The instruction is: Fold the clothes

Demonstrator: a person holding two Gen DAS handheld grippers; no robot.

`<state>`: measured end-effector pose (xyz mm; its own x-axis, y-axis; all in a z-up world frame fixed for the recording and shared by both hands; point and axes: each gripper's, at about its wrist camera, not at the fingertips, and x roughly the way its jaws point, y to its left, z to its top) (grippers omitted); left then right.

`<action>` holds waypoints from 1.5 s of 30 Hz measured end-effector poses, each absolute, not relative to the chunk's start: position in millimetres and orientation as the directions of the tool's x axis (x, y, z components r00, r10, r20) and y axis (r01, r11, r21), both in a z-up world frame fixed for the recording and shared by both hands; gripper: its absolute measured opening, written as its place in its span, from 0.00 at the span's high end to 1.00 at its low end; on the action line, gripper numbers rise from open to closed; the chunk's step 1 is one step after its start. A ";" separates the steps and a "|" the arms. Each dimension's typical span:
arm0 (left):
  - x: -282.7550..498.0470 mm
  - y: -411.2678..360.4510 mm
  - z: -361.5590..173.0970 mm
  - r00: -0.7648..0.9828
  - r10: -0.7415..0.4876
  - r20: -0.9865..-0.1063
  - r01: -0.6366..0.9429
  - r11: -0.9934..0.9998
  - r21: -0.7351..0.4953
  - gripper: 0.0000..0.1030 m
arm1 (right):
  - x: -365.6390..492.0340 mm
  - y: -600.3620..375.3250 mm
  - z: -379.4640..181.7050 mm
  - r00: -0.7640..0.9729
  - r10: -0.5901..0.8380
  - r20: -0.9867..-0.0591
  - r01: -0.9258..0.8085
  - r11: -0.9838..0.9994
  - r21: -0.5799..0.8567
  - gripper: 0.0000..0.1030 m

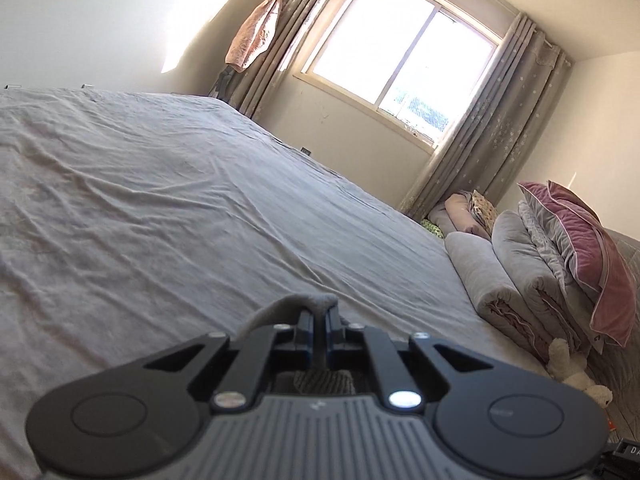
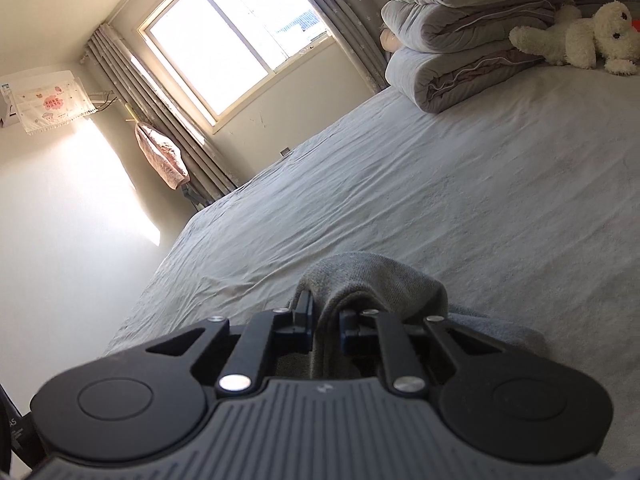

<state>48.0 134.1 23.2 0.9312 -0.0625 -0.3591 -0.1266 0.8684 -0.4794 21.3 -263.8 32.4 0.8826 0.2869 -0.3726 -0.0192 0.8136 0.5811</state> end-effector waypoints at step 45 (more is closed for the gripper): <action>84.8 43.2 -62.1 0.680 -0.498 -0.538 0.019 0.745 -0.667 0.42 | 15.8 -246.6 -14.4 0.731 0.315 -0.605 -0.038 0.905 0.425 0.46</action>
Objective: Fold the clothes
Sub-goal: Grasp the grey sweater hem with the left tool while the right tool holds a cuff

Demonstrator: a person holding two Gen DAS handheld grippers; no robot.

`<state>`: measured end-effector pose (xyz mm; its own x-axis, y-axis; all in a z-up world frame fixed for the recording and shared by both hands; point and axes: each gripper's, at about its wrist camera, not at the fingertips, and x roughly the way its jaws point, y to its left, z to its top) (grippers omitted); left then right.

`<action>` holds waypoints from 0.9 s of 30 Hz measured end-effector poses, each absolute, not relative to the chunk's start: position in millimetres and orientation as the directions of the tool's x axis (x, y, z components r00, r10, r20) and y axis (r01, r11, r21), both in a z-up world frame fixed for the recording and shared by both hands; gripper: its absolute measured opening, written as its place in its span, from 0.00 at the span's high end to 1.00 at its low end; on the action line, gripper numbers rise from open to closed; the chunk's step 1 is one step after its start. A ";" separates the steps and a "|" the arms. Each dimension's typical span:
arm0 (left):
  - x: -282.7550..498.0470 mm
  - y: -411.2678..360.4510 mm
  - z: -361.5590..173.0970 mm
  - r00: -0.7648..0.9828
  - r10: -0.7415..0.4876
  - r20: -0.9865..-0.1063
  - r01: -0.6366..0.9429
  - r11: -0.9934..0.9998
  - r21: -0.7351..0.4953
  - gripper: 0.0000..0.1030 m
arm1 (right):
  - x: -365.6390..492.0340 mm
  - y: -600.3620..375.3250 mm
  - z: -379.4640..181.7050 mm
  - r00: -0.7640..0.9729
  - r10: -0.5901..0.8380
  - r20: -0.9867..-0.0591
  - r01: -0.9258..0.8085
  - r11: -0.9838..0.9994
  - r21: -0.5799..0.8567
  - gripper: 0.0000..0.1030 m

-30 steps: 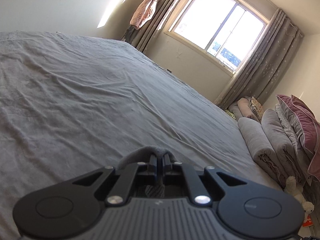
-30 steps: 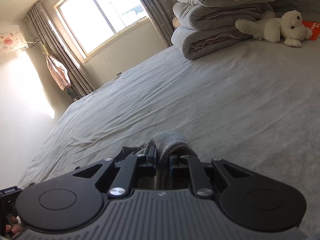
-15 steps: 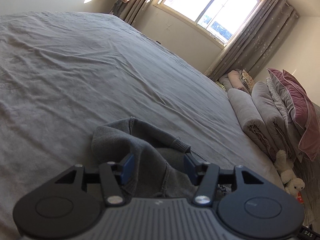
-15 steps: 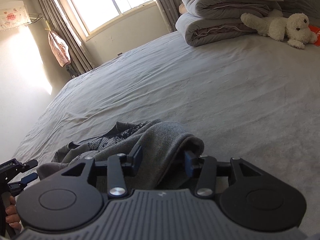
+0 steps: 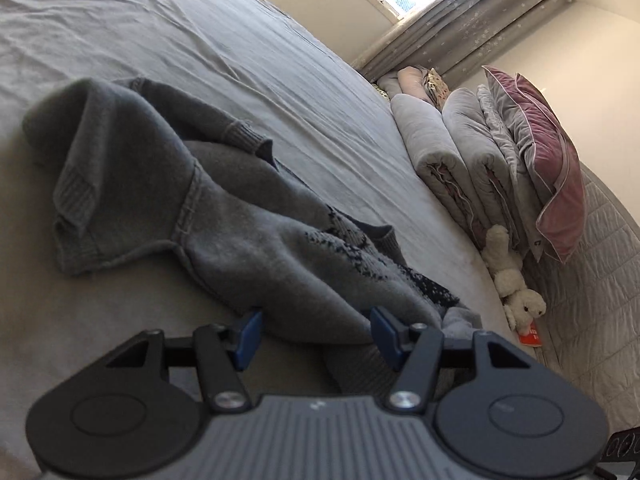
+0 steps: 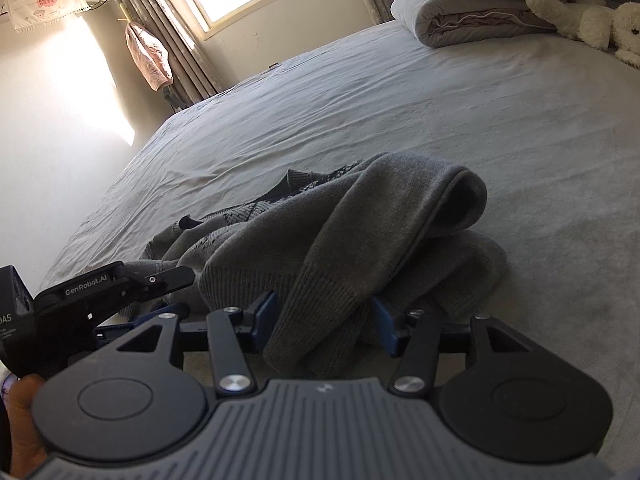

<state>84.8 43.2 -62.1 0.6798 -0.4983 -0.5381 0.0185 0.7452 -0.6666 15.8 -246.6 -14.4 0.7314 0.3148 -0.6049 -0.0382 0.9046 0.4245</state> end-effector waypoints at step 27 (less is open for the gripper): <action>66.9 23.6 -30.8 0.838 -0.353 -0.416 0.084 0.837 -0.541 0.95 | 18.9 -268.8 -2.5 0.830 0.259 -0.494 -0.022 0.900 0.434 0.84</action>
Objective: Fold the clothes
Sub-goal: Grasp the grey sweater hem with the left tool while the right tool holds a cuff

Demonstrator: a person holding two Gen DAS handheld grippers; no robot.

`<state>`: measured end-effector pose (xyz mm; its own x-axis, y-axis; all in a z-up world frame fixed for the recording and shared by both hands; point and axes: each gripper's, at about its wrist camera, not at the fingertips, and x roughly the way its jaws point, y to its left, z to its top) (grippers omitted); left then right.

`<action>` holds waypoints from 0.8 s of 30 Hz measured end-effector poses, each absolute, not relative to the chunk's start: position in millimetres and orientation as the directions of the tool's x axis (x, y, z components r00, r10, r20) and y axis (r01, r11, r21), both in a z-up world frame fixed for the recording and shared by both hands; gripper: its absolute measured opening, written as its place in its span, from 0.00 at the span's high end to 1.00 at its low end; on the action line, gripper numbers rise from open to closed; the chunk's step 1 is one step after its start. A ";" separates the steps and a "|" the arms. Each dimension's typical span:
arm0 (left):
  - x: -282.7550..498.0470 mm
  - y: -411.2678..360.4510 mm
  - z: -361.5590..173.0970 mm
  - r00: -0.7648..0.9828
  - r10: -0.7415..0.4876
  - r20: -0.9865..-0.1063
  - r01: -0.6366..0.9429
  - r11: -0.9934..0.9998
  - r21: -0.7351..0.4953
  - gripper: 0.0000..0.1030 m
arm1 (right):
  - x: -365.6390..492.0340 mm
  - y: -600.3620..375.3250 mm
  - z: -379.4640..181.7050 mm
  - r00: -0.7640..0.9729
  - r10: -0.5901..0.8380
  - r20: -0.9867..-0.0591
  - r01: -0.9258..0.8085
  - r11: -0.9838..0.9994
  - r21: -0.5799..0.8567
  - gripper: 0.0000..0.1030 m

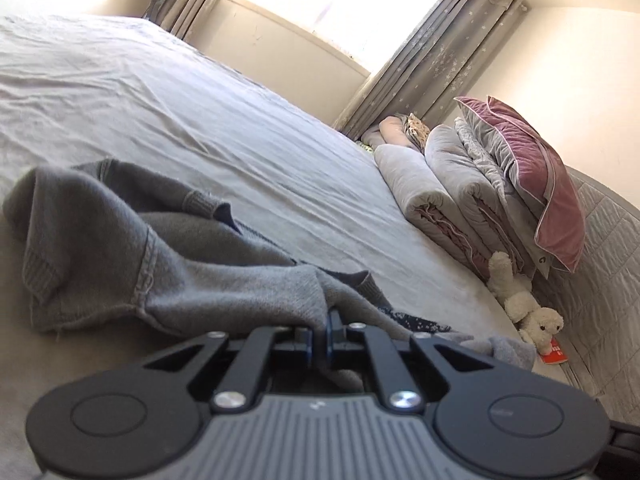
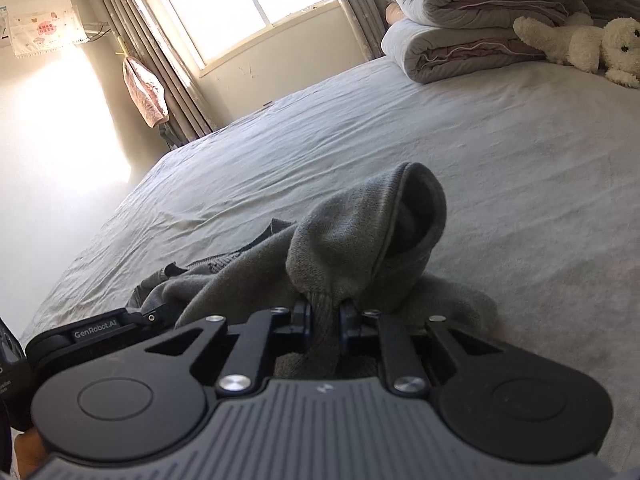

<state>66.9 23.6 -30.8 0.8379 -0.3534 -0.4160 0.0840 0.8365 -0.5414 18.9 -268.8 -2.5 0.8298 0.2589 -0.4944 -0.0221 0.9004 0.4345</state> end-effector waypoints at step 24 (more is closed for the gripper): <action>33.4 113.9 26.0 0.893 -0.225 -0.389 0.024 0.888 -0.459 0.95 | -10.7 -297.4 40.2 0.872 0.254 -0.419 -0.061 0.905 0.421 0.85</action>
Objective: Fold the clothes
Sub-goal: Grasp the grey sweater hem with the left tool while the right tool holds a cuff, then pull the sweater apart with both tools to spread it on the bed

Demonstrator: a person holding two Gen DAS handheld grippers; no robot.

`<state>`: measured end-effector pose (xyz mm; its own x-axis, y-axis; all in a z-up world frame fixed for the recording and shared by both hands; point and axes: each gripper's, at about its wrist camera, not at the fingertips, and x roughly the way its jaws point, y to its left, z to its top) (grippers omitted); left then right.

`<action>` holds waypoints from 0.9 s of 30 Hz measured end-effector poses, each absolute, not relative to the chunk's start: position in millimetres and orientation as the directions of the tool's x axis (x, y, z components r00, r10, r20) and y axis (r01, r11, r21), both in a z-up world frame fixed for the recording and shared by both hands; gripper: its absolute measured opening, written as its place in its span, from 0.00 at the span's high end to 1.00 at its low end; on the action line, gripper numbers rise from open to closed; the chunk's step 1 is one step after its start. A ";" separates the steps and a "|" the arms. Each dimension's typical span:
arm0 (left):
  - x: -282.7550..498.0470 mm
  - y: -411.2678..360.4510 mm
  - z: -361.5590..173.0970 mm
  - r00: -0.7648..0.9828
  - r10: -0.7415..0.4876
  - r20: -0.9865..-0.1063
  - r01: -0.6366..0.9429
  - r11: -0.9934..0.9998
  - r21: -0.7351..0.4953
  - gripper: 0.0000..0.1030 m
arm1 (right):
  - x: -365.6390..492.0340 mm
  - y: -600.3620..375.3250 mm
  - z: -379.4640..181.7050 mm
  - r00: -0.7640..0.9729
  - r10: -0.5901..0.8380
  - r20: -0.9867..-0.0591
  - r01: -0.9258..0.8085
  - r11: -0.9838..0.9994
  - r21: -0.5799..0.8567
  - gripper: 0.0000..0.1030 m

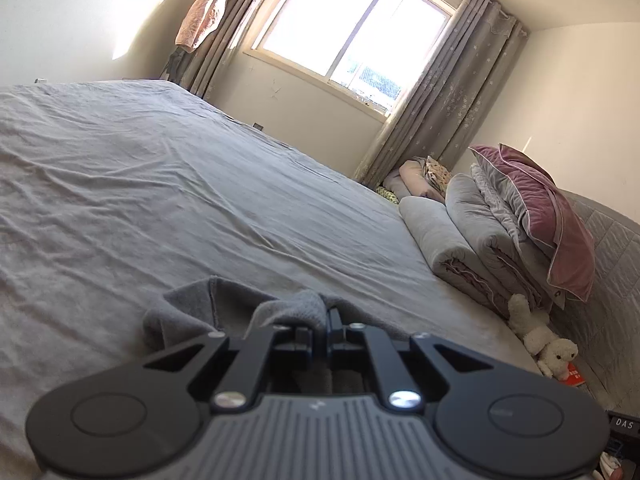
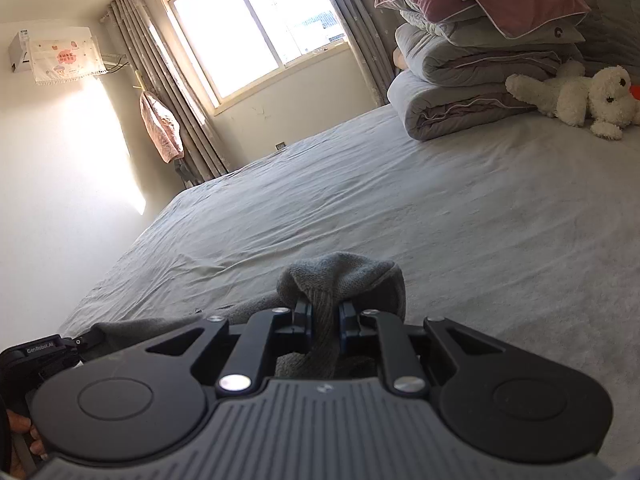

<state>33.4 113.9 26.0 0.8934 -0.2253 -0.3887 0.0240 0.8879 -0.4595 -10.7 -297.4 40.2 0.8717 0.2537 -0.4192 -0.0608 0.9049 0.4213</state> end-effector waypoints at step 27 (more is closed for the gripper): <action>72.6 108.3 -13.0 0.810 -0.210 -0.547 -0.127 0.848 -0.514 0.50 | 21.5 -300.4 -11.6 0.784 0.185 -0.592 0.026 0.944 0.329 0.77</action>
<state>72.6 108.3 -13.0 0.8100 -0.2105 -0.5473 -0.1270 0.8482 -0.5142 21.5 -300.4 -11.6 0.7841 0.1852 -0.5924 0.0259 0.9439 0.3293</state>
